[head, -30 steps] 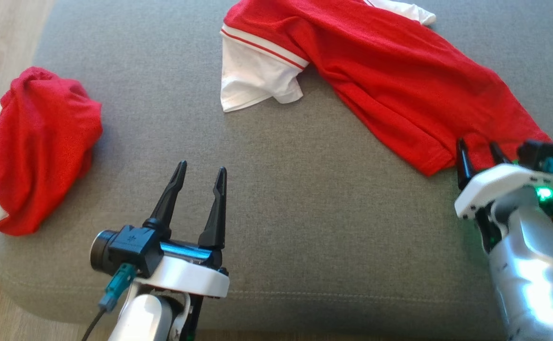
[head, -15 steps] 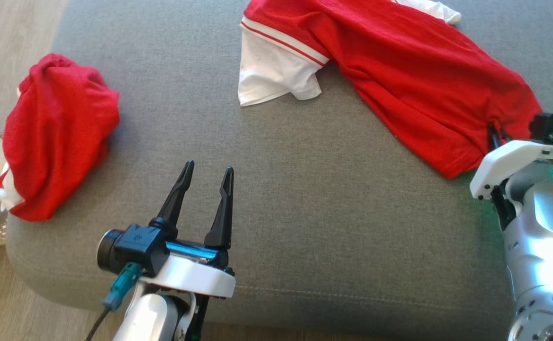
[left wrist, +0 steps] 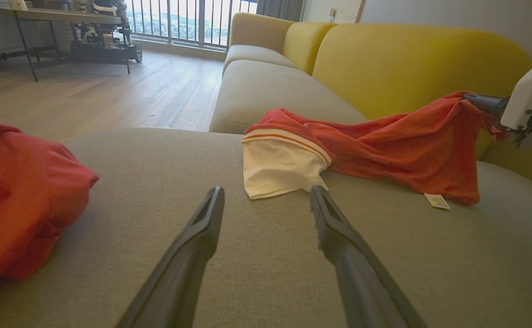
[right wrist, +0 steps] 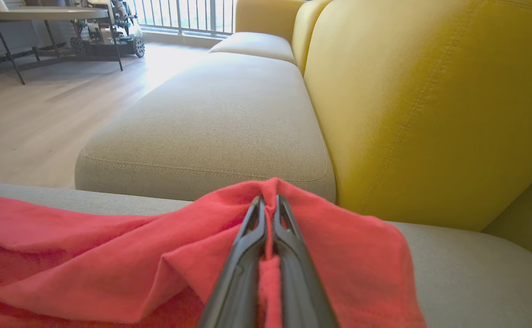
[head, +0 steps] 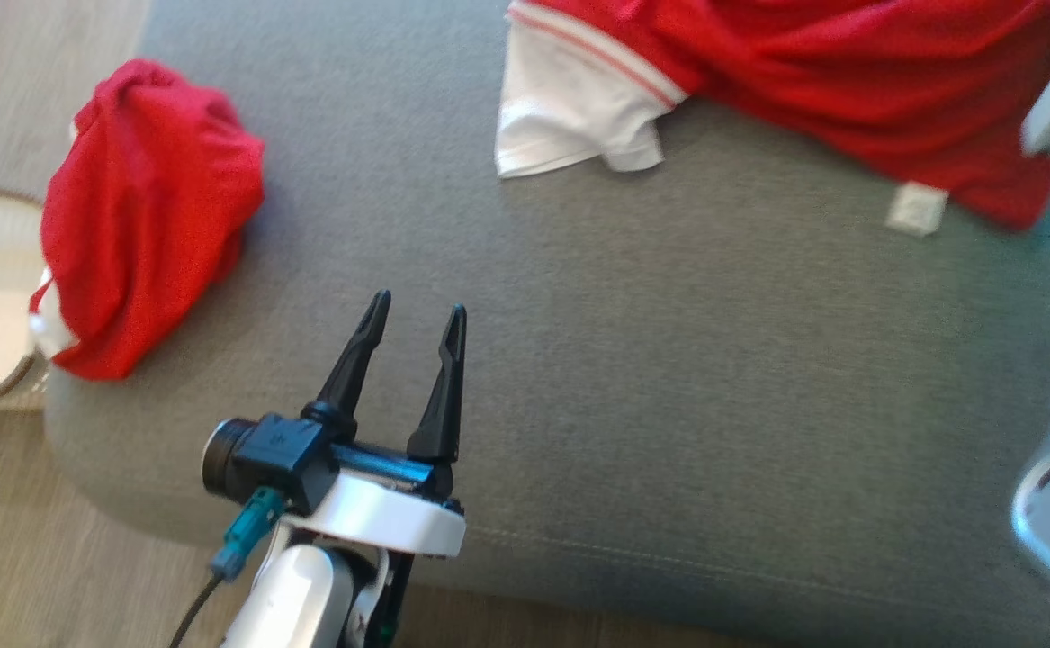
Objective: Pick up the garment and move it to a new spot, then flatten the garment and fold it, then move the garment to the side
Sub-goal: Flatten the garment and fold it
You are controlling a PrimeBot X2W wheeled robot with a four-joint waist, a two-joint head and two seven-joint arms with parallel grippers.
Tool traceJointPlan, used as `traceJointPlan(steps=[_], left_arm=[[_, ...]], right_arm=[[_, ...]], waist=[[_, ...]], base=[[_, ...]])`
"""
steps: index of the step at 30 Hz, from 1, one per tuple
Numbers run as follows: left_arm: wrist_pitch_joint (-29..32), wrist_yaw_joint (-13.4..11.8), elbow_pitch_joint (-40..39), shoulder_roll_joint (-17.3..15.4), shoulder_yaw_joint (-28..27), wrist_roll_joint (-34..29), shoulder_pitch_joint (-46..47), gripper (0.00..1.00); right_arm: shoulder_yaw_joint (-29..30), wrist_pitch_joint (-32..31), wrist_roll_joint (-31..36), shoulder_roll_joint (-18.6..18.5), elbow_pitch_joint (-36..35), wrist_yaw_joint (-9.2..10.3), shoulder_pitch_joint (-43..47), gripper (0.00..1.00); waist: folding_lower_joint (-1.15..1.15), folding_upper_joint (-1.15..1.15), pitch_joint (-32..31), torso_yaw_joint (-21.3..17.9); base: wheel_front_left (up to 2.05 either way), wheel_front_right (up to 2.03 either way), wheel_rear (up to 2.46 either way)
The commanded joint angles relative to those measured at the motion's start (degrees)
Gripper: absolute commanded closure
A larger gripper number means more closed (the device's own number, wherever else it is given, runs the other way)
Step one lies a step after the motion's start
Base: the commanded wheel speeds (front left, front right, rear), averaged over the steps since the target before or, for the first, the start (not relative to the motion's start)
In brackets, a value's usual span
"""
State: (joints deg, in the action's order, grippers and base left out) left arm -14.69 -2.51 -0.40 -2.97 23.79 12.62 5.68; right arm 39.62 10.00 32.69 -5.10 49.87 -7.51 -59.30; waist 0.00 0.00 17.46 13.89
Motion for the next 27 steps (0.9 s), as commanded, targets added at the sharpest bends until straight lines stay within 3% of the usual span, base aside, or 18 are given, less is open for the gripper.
traceJointPlan(steps=[1,2,3,9,15,17,21,27], left_arm=[[-0.30,0.01,-2.03,0.09,-1.30,0.54,2.21,0.00],[-0.30,0.07,-1.93,0.09,-1.03,0.69,2.53,0.00],[-0.30,0.23,-1.61,0.09,-0.51,0.92,3.11,0.00],[-0.30,0.06,-1.01,0.09,-0.44,0.86,3.49,0.00],[-0.30,0.03,-0.82,0.09,-1.61,-0.18,2.61,0.00],[-0.30,0.21,-0.81,0.09,-2.07,-0.64,2.15,0.00],[-0.30,0.89,-0.77,0.09,-2.64,-1.68,1.67,0.00],[-0.30,1.10,-0.72,0.09,-3.63,-2.43,0.85,0.00]], right_arm=[[-0.65,-1.13,1.30,-0.64,-1.70,0.02,-2.88,1.00],[-0.31,-2.08,2.06,-1.22,-1.51,0.02,-3.69,1.00],[0.62,-3.41,3.26,-2.19,-0.98,0.02,-4.49,0.00],[1.35,-1.04,4.62,-1.61,-0.37,0.02,-4.01,0.00],[-1.47,4.14,2.09,1.86,2.94,0.02,1.00,0.00],[-4.54,4.71,-2.55,2.15,6.90,0.02,2.85,0.00],[-16.18,4.96,-16.54,2.20,12.61,0.02,5.97,0.00],[-30.44,4.98,-36.39,2.21,5.36,0.02,18.92,0.00]], waist=[[0.00,0.00,1.92,1.99],[0.00,0.00,2.43,2.52],[0.00,0.00,3.01,3.38],[0.00,0.00,3.05,3.17],[0.00,0.00,1.11,-1.07],[0.00,0.00,0.42,-2.86],[0.00,0.00,-0.60,-5.79],[0.00,0.00,-2.17,-8.27]], base=[[0.00,0.00,0.00],[0.00,0.00,0.00],[0.00,0.00,0.00],[0.00,0.00,0.00],[0.00,0.00,0.00],[0.00,0.00,0.00],[0.00,0.00,0.00],[0.00,0.00,0.00]])
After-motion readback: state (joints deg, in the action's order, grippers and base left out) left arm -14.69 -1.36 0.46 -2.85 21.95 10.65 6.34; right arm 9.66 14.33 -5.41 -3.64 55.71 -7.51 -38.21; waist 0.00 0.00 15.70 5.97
